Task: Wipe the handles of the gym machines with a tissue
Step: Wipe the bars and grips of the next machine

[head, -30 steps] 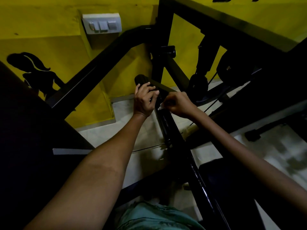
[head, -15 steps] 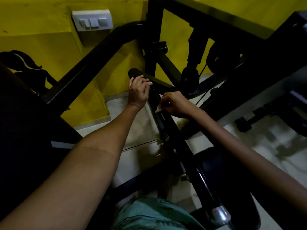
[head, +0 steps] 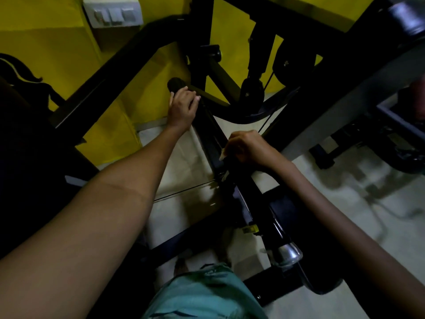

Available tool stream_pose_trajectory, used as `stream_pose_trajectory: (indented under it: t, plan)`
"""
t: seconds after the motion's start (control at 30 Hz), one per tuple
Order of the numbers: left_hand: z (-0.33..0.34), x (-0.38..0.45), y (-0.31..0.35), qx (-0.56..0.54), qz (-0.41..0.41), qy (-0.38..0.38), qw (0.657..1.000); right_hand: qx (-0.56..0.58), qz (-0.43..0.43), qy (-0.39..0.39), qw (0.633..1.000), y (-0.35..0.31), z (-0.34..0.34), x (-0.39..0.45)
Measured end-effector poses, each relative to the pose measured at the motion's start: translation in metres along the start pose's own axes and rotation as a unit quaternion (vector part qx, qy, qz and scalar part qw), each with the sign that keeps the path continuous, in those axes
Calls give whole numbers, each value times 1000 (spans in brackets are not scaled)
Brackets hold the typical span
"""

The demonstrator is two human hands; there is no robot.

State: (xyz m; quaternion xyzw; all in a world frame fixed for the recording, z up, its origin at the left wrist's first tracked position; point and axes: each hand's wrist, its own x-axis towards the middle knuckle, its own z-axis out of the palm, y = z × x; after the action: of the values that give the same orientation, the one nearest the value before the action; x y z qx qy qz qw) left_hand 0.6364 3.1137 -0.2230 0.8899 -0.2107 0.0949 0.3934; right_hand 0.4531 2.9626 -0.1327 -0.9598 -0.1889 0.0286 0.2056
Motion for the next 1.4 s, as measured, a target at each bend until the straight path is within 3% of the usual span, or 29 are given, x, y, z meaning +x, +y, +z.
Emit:
stream_pose_trajectory:
  t: [0.3,0.67,1.0,1.17,1.4]
  plan:
    - [-22,-14,37,80,-61,-134,986,-41,20,3,999,-8,-4,-3]
    - [-21,-119,89,127,-95,-110,981,-53,19,0,998,-19,-6,-56]
    - [-42,-178,153,138,-53,-105,983,31,59,-13,998,-39,-19,-108]
    - [-48,-187,186,136,-27,-160,977,89,103,84,987,-35,-14,-140]
    - [-50,-211,229,149,34,-210,966,61,187,156,968,-35,-21,-197]
